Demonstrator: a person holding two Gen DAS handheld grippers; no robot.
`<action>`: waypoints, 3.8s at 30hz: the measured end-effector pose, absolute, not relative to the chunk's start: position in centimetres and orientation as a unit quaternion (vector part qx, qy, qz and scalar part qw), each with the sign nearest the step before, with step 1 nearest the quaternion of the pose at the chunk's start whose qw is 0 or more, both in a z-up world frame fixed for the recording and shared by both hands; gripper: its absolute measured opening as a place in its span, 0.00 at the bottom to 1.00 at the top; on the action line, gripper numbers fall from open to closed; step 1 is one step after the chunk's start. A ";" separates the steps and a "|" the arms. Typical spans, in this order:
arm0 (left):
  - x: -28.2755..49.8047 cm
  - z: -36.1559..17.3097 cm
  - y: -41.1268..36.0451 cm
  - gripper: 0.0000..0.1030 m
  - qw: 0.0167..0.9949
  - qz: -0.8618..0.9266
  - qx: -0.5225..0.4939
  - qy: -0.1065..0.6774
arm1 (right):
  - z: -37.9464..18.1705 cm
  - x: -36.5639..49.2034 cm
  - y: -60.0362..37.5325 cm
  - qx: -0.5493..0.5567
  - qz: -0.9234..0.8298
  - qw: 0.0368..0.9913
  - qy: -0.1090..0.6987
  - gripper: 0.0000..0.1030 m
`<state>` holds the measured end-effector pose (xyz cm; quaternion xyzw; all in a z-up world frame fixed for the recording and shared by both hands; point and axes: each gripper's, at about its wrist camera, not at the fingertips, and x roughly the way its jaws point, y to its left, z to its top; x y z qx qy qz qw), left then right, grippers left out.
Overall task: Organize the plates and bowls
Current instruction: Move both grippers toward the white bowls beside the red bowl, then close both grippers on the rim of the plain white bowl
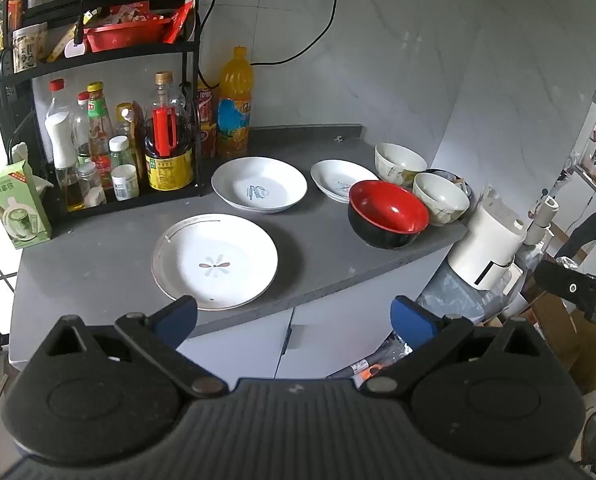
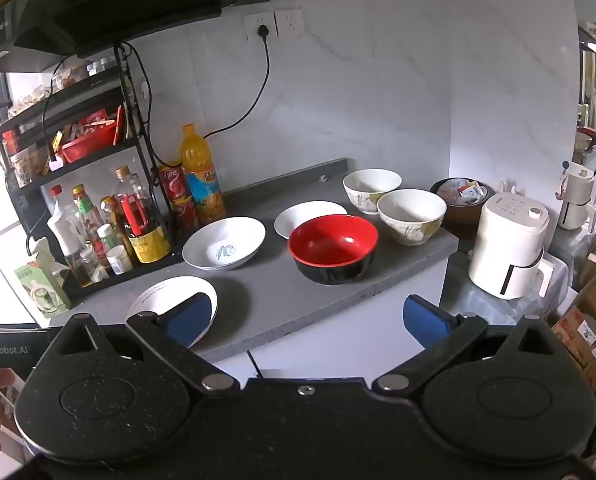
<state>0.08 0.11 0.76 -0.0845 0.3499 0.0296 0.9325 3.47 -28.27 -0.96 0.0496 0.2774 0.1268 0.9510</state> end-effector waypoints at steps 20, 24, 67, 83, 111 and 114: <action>0.7 0.8 1.0 0.99 0.929 0.045 -0.101 0.354 | -1.2 3.8 -26.4 0.026 0.136 0.946 0.293 1.00; 0.9 0.9 1.0 0.99 0.928 0.045 -0.102 0.355 | -1.0 4.0 -26.5 0.029 0.130 0.947 0.294 1.00; 2.7 1.1 -0.6 0.99 0.919 0.061 -0.107 0.374 | -1.4 5.6 -28.5 0.030 0.143 0.940 0.309 1.00; 8.2 -0.2 0.3 0.99 0.915 0.041 -0.108 0.386 | -1.9 10.0 -27.5 0.032 0.120 0.950 0.286 1.00; 28.3 -1.2 -1.2 0.99 0.914 -0.098 -0.076 0.387 | -4.0 22.9 -27.9 0.113 0.005 0.944 0.308 1.00; 29.7 -1.4 -1.5 0.99 0.913 -0.105 -0.076 0.387 | -4.4 23.9 -28.1 0.129 -0.001 0.939 0.319 1.00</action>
